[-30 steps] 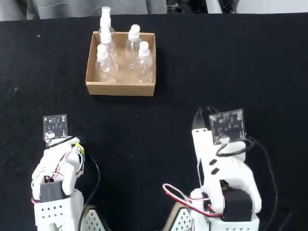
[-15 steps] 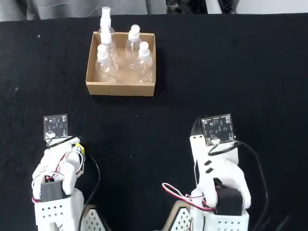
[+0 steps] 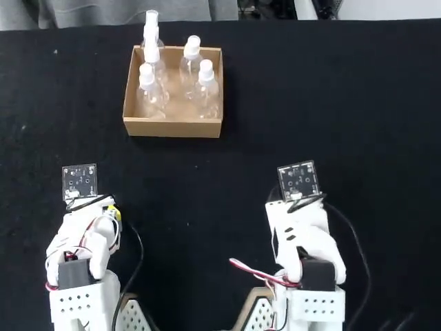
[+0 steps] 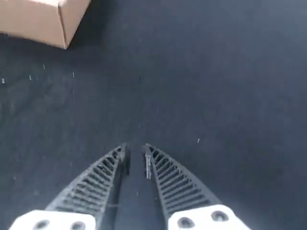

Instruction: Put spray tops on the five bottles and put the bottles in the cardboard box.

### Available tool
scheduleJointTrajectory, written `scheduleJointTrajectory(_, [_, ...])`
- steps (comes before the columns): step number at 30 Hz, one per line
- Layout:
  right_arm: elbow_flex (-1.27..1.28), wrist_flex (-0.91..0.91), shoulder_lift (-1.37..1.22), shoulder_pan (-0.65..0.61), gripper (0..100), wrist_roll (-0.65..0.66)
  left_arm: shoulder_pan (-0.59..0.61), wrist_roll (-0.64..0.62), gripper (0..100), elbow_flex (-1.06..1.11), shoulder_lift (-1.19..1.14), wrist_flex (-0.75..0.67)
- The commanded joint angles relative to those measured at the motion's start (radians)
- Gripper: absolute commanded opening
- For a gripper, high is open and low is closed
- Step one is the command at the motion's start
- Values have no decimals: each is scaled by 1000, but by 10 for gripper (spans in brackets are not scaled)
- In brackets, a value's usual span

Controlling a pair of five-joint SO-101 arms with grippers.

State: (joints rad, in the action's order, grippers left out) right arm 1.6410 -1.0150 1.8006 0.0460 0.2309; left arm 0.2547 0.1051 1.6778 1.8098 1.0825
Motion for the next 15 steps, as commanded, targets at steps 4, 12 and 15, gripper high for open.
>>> scheduleJointTrajectory(4, [42,21,94,9,18,-5,8,2,117,22,6,3])
scheduleJointTrajectory(12, [44,12,94,12,18,-232,8,2,117,22,6,3])
scheduleJointTrajectory(15, [44,-48,94,17,18,-233,8,2,117,22,6,3])
